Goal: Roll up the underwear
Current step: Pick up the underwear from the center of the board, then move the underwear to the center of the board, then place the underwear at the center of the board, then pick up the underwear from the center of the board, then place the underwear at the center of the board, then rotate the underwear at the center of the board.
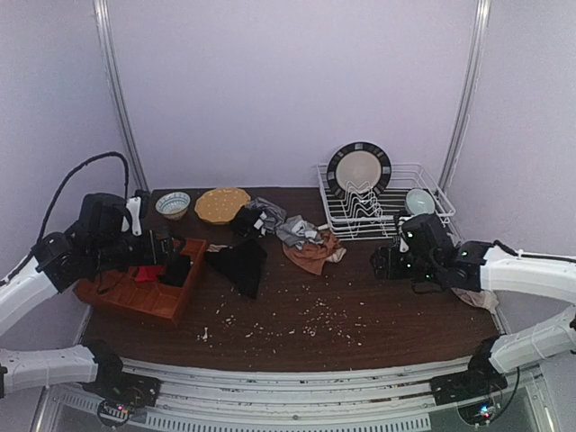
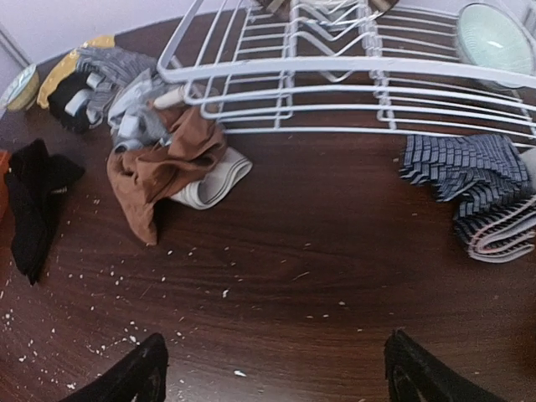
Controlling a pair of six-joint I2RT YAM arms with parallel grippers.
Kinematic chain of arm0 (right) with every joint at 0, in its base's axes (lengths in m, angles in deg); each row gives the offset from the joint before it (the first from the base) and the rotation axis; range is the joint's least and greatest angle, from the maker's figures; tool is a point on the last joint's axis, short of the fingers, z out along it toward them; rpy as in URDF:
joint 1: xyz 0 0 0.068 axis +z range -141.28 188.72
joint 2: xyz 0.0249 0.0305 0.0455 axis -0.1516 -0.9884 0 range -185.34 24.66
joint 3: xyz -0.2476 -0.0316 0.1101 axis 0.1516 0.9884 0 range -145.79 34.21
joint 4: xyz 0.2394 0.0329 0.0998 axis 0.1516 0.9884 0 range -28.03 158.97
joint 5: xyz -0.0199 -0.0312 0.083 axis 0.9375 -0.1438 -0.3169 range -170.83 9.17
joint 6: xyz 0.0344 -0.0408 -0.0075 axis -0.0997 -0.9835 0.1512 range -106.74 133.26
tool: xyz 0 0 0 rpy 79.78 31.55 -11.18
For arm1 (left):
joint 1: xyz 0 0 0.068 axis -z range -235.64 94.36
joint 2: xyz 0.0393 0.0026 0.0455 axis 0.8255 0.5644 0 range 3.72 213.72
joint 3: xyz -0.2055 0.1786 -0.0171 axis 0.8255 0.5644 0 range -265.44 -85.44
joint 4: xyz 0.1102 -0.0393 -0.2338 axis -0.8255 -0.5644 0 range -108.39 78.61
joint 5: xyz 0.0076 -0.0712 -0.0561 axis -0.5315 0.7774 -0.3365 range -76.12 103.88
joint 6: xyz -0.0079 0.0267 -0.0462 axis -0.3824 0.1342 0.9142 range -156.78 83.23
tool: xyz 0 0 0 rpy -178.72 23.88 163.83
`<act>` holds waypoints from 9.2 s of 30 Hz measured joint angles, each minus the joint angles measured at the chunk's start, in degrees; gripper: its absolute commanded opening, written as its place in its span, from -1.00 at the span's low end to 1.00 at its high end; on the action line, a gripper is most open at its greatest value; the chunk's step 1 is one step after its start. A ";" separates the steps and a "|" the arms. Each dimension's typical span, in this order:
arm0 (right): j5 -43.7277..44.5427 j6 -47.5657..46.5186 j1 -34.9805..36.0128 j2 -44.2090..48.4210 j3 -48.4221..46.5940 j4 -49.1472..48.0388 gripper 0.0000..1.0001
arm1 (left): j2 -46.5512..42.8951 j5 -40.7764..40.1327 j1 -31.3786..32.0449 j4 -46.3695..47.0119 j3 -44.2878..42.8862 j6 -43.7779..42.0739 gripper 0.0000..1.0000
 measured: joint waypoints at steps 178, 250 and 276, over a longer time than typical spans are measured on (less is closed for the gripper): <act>-10.45 -2.19 30.32 -11.63 -23.78 9.86 -1.00 | 30.60 -4.83 25.57 19.15 4.44 11.45 0.86; -18.05 11.74 17.64 -16.41 1.62 8.70 -0.56 | 42.34 -5.57 25.03 16.63 -6.97 2.12 0.89; -13.75 13.31 31.26 -18.86 -0.72 9.18 -0.53 | 70.88 5.27 23.34 28.46 -24.63 -4.76 -1.00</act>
